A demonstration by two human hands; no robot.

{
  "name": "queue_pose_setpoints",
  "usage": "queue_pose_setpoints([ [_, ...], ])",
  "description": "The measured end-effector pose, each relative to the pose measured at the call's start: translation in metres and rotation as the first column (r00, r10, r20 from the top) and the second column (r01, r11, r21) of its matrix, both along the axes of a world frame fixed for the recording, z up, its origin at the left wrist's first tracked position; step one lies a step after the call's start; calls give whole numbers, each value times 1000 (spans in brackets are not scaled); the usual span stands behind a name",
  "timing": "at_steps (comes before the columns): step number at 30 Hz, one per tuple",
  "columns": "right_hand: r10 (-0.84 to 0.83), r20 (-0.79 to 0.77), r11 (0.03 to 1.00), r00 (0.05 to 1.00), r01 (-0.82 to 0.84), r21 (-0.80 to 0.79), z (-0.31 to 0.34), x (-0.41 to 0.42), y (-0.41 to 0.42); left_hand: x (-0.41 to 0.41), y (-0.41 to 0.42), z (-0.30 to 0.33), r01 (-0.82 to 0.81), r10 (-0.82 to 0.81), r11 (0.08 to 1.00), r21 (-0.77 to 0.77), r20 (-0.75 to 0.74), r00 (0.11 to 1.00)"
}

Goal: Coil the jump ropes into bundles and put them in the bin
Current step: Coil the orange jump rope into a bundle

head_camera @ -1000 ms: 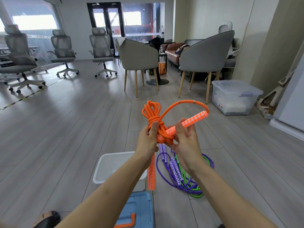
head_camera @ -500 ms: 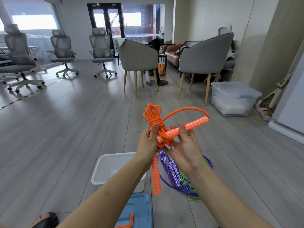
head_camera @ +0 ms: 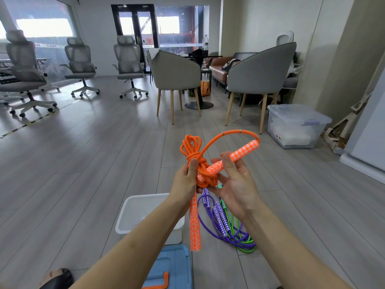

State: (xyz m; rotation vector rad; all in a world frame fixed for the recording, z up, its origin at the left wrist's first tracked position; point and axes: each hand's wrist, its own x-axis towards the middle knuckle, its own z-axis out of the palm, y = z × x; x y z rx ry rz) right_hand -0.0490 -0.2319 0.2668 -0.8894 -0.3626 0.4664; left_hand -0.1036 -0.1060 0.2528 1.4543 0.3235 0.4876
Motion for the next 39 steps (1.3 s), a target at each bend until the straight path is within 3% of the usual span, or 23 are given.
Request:
queue_pose_setpoints([
  [7, -57, -99, 997, 993, 63, 55, -8, 8, 0, -1, 2, 11, 164, -165, 986, -15, -110, 980],
  [12, -76, -90, 992, 993, 84, 89, -5, 13, -2, -8, 5, 21, 337, -344, 935, -108, -60, 937],
  [20, -58, -78, 991, 995, 67, 114, 0, 9, -3, -6, 7, 20, 316, -326, 941, -121, -71, 943],
  [28, -108, 203, 993, 973, 113, -14, 5, 9, -7, -3, 10, 17, 327, -347, 919, -221, -62, 936],
  [32, -79, 253, 996, 964, 88, -24, 1, 13, -10, -3, 10, 18, 338, -369, 901, -274, -70, 927],
  [39, -126, 441, 964, 888, 215, -158, -10, 16, -8, 0, 7, 15, 293, -333, 919, -265, -121, 935],
])
